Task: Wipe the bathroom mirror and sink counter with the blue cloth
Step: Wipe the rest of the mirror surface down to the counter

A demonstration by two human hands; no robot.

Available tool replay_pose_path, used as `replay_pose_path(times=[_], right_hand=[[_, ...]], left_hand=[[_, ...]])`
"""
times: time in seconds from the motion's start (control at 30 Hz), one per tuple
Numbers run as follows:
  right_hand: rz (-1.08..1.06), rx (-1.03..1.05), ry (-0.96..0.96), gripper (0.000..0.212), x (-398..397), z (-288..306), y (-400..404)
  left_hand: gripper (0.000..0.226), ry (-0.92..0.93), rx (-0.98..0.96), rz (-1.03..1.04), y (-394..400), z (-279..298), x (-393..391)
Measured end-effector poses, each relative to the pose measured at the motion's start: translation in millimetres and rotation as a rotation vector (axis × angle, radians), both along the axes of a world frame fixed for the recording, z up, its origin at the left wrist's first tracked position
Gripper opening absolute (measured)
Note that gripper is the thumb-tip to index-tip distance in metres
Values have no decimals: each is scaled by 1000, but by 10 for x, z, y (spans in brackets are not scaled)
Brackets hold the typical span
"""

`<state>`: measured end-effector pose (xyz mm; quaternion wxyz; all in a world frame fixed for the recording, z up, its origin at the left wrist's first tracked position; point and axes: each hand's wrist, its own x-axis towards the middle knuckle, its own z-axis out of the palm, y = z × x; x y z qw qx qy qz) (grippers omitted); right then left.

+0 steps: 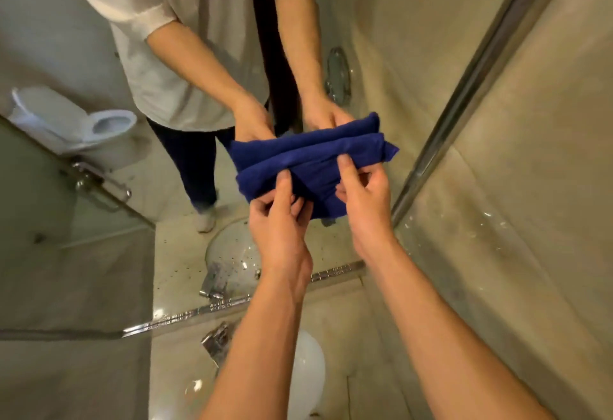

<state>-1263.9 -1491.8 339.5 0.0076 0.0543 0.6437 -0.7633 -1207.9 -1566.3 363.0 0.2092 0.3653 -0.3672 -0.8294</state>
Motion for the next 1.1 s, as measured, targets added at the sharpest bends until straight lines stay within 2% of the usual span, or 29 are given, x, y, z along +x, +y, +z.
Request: replay_pose_path(times=[0.2,0.33,0.43,0.63,0.77,0.87,0.97,1.1], right_hand=[[-73,50,-20,19,-371,-136,634],[-90,128,41,15,-454,-294,722],[-126,104,78,18,-420,-379,658],[-157,50,54,17,-299,-393,455],[-79,51,66,36,-90,-372,78],[-2,110,83,28,41,-386,-129],[41,177,89,30,-10,-458,-57],[-63,282,121,40,-162,-582,134]], left_hand=[[22,-24,77,-180,557,-98,-326],[23,-37,72,-191,689,-208,-352],[22,-61,49,-203,642,-282,-320],[25,-79,-79,-168,327,-335,-142],[30,-110,-149,-35,-8,-397,46],[39,-127,-155,37,-211,-476,149],[37,-113,-252,-1,-239,-539,171],[39,-74,-372,-179,-221,-653,99]])
